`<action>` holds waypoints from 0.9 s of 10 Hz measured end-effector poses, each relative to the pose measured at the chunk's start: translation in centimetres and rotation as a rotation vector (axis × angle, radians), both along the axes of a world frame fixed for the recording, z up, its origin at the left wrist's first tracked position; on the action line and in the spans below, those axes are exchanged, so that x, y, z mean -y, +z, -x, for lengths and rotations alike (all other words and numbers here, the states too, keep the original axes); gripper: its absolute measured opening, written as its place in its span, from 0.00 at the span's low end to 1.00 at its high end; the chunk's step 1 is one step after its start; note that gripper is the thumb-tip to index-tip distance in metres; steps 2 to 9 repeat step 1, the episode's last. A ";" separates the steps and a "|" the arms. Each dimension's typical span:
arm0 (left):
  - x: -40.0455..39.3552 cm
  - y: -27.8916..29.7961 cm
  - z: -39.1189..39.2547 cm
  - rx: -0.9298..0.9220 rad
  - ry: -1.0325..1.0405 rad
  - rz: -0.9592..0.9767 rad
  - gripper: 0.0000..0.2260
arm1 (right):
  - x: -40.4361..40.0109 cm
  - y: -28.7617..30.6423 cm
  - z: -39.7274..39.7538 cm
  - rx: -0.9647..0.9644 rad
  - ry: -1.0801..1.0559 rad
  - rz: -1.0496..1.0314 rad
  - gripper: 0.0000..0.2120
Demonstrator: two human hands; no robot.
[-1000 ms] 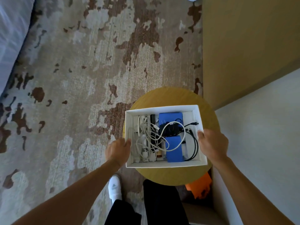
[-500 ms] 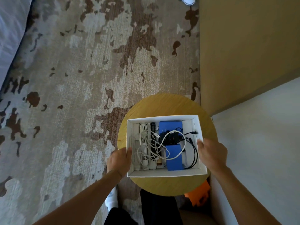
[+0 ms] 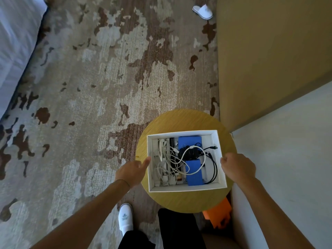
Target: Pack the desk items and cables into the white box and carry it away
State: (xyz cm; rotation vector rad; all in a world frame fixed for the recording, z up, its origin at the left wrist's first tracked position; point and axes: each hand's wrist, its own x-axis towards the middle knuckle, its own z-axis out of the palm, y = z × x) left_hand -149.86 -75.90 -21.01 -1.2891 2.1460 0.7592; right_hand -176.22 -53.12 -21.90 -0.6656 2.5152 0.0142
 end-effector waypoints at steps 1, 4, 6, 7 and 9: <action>0.1 6.2 0.0 -0.292 0.031 0.018 0.33 | 0.8 6.3 -0.5 0.123 -0.081 0.190 0.17; 0.1 6.2 0.0 -0.292 0.031 0.018 0.33 | 0.8 6.3 -0.5 0.123 -0.081 0.190 0.17; 0.1 6.2 0.0 -0.292 0.031 0.018 0.33 | 0.8 6.3 -0.5 0.123 -0.081 0.190 0.17; 0.1 6.2 0.0 -0.292 0.031 0.018 0.33 | 0.8 6.3 -0.5 0.123 -0.081 0.190 0.17; 0.1 6.2 0.0 -0.292 0.031 0.018 0.33 | 0.8 6.3 -0.5 0.123 -0.081 0.190 0.17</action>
